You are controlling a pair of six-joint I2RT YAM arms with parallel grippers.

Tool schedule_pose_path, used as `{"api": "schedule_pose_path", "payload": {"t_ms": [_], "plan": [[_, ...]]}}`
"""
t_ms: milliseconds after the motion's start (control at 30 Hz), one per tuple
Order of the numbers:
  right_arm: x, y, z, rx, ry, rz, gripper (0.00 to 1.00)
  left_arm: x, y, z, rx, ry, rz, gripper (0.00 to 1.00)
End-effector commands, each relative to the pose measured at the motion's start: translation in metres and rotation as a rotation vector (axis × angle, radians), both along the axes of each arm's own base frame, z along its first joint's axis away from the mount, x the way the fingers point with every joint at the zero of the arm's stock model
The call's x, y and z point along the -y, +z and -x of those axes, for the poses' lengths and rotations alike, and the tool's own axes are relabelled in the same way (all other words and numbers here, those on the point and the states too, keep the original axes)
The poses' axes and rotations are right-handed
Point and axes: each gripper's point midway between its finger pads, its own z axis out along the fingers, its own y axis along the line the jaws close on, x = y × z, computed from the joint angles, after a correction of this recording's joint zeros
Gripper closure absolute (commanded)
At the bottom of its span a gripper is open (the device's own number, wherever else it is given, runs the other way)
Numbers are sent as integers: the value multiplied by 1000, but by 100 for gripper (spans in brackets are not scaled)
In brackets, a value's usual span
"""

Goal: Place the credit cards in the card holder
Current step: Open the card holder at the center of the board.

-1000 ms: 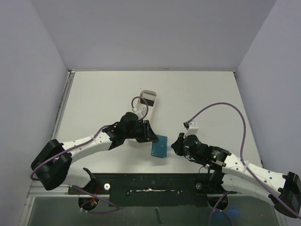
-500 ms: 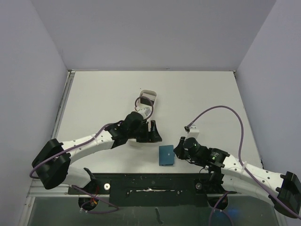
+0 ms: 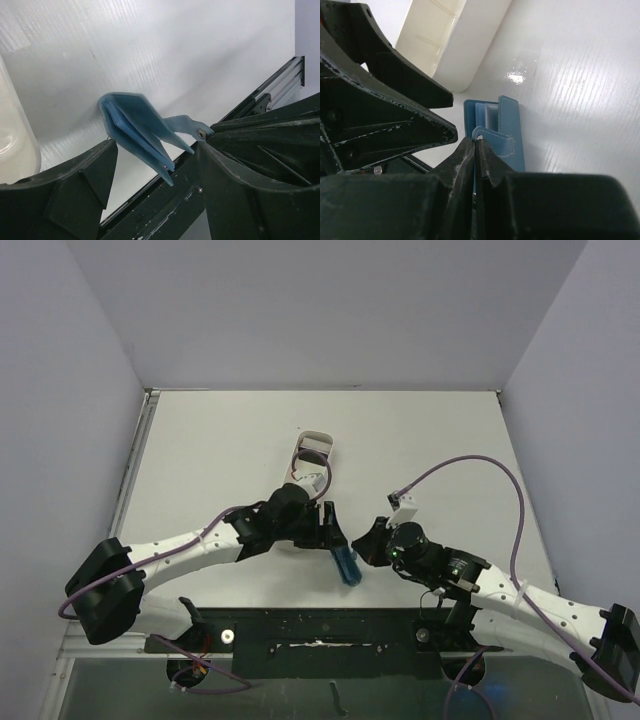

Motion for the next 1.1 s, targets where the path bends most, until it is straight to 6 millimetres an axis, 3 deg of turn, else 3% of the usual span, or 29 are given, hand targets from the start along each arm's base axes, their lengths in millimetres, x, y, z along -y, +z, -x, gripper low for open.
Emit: {"api": "schedule_pose_path", "payload": {"t_ms": [0, 167, 400, 733, 867, 1067], "plan": [[-6, 18, -15, 36, -38, -29, 100, -2, 6, -7, 41, 40, -8, 38], [14, 8, -20, 5, -129, 59, 100, -10, -3, -5, 28, 59, -39, 42], [40, 17, -19, 32, -219, 64, 100, -7, -3, -3, 23, 45, -33, 47], [29, 30, -9, 41, -159, -56, 100, 22, 14, 3, 12, -34, 127, 41], [39, 20, -11, 38, -202, -23, 100, 28, 10, 2, -3, -39, 122, 41], [77, -9, -7, -37, -350, 103, 100, 30, 1, 0, -13, -29, 85, 43]]}}
